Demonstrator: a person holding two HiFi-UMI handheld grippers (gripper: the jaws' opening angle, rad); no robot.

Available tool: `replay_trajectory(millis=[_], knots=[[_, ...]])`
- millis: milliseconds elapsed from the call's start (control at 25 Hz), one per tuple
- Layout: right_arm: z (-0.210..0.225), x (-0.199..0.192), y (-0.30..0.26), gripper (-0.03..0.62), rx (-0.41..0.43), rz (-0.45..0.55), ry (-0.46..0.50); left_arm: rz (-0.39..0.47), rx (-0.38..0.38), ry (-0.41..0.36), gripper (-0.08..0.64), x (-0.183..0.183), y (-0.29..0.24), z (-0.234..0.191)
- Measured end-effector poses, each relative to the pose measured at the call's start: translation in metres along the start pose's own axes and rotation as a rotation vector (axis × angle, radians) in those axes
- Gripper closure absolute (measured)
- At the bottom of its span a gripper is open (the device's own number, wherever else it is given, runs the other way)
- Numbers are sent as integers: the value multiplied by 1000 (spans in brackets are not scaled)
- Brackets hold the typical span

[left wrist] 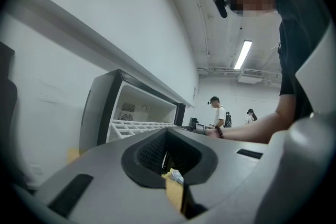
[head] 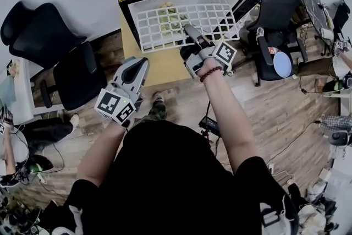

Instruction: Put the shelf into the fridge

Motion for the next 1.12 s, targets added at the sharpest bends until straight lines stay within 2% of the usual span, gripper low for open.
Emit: replay_trajectory(millis=[1120], knots=[[2,12,-40,557,-9,14,-2,1,6,-4,540,-1,-4,-13]])
Point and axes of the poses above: the fingertips, and each gripper's own axes: y backward along the fingers, z to its right, x out of its top, the point moved 8 cm from there along y, backward along the fingers, and after that the axes turned 15 degrees about z, right-handed, at the moved point
